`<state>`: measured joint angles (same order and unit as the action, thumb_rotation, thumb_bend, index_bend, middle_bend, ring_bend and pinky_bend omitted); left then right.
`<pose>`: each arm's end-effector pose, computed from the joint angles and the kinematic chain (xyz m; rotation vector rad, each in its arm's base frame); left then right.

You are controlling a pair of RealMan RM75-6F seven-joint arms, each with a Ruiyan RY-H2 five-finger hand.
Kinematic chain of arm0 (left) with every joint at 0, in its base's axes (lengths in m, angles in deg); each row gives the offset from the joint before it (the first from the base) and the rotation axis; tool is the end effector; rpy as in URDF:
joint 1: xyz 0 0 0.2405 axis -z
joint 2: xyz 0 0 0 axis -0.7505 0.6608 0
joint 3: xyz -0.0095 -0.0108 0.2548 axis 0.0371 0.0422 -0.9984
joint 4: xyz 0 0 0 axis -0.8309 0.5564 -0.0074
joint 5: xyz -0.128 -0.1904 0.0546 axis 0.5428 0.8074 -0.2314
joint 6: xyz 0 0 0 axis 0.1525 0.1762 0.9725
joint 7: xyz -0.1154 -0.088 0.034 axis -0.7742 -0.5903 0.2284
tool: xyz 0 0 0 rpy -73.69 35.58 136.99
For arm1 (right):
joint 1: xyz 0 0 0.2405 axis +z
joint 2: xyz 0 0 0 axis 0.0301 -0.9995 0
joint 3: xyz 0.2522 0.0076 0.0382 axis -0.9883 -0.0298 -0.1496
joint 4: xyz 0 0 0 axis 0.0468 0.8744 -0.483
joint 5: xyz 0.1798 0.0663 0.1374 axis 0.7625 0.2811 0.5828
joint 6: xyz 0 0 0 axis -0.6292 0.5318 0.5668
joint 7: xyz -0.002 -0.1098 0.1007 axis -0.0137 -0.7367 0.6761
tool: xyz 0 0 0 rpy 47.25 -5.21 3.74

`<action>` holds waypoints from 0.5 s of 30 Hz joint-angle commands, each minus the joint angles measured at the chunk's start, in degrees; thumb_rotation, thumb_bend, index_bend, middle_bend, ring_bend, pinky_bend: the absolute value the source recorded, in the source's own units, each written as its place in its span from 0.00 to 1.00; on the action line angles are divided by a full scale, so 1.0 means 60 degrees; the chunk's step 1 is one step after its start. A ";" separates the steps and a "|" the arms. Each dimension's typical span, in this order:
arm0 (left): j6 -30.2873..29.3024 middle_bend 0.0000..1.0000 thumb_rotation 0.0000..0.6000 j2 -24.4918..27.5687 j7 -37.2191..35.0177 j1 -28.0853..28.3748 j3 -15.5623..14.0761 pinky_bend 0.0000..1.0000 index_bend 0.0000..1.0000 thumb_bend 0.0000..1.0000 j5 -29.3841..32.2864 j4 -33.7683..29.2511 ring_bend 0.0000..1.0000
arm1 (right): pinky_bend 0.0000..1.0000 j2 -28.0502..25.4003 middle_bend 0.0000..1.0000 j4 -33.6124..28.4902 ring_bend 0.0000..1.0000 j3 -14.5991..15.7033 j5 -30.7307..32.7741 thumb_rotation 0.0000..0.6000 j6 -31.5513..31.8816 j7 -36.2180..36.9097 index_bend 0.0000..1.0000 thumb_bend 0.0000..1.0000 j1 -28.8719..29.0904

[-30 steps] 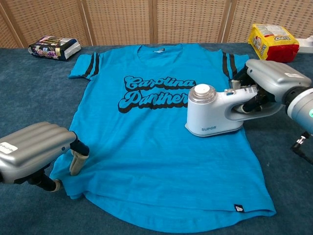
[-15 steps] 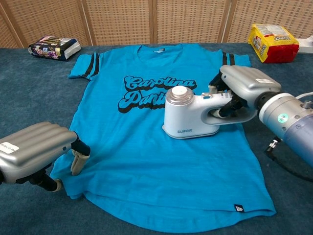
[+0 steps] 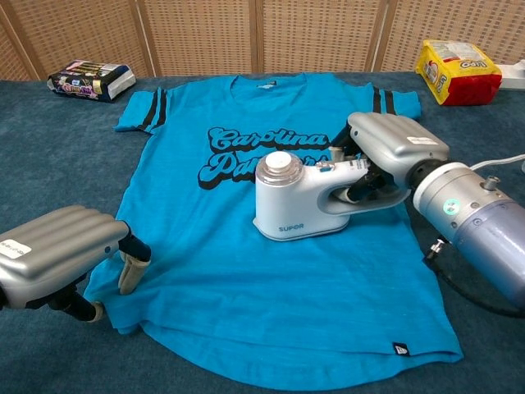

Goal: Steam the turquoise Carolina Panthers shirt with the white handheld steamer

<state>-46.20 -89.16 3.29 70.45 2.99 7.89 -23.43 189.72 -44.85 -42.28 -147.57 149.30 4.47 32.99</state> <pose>-0.1728 0.1855 -0.0797 -2.0496 -0.8726 -0.7942 -0.1267 -0.3134 -0.0975 1.6233 -0.9574 1.0251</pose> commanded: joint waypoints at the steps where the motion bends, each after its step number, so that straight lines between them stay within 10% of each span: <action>1: -0.0005 0.56 1.00 0.0007 0.0013 0.0003 -0.0008 0.39 0.63 0.31 -0.0006 -0.0002 0.39 | 0.71 -0.0126 0.74 -0.0037 0.77 0.0029 -0.0073 1.00 0.0095 0.0076 0.72 0.31 -0.0091; 15: -0.0016 0.56 1.00 -0.0008 0.0107 0.0030 0.0000 0.39 0.63 0.31 0.0024 -0.0014 0.39 | 0.70 -0.0703 0.74 -0.0008 0.77 0.0007 -0.0072 1.00 0.0221 0.0437 0.72 0.31 -0.0432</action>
<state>-46.30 -89.21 3.93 70.63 2.99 8.02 -23.52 185.46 -44.96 -42.29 -147.99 150.72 7.02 30.40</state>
